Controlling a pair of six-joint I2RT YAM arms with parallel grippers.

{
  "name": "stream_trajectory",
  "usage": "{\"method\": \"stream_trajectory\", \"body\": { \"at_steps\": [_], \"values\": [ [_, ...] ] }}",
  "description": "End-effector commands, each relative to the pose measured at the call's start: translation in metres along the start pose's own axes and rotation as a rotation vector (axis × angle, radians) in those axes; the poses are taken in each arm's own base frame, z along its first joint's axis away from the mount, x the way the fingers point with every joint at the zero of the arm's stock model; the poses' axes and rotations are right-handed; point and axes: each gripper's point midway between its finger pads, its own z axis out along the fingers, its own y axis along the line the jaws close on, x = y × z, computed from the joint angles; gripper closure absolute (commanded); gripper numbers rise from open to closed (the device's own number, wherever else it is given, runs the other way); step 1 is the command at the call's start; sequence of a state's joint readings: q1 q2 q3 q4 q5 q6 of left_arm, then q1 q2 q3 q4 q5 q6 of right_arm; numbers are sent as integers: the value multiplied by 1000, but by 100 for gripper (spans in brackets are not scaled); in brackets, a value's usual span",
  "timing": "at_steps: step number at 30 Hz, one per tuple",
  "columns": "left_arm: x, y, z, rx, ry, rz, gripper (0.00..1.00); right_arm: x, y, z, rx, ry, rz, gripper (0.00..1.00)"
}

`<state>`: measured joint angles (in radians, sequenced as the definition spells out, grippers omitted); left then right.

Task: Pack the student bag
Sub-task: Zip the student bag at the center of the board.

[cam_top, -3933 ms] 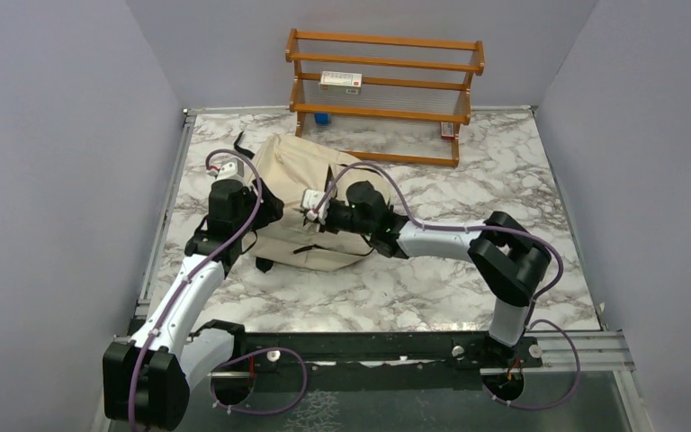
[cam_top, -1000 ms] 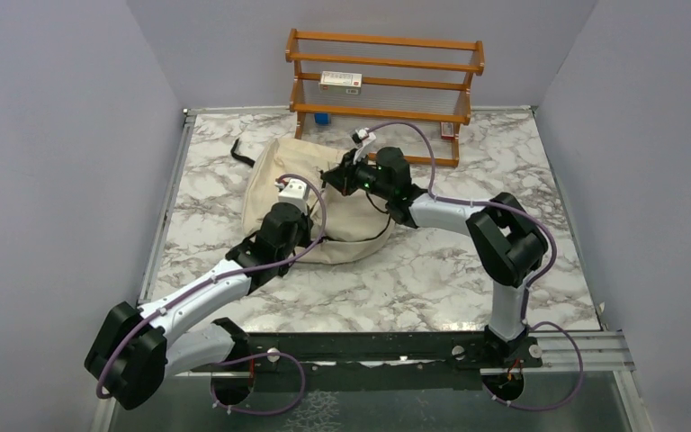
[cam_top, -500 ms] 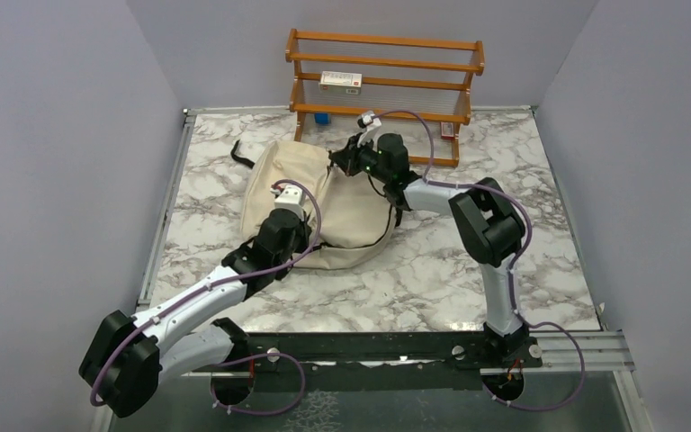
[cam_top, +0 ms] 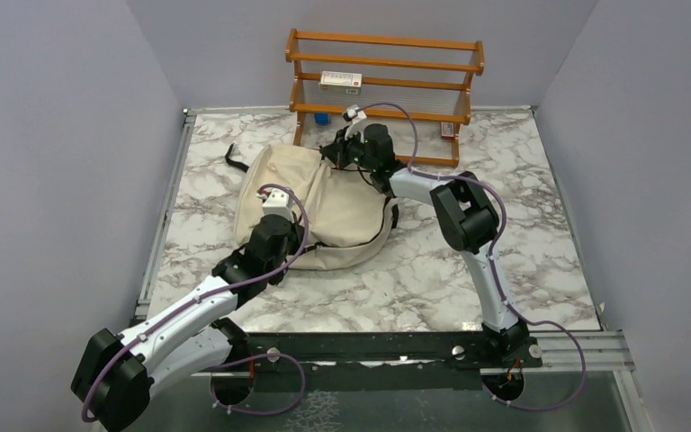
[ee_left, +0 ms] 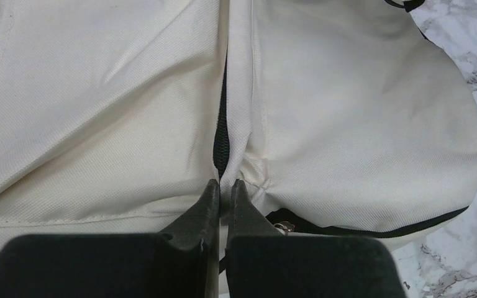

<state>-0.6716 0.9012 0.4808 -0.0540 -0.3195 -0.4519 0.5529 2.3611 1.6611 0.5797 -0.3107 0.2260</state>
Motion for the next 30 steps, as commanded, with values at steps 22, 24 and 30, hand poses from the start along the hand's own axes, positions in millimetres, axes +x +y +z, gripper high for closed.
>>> {"method": "stream_trajectory", "body": {
  "at_steps": [22, 24, 30],
  "values": [
    [-105, -48, 10, 143, -100, 76, 23, -130, 34, -173, 56, -311, -58, 39],
    [-124, -34, 20, 161, -95, 19, 22, -128, 30, -193, 126, -272, -42, 35],
    [-179, 57, 21, 31, -180, -109, 19, -110, -11, -280, 332, -187, 131, 2]
  ]
}}
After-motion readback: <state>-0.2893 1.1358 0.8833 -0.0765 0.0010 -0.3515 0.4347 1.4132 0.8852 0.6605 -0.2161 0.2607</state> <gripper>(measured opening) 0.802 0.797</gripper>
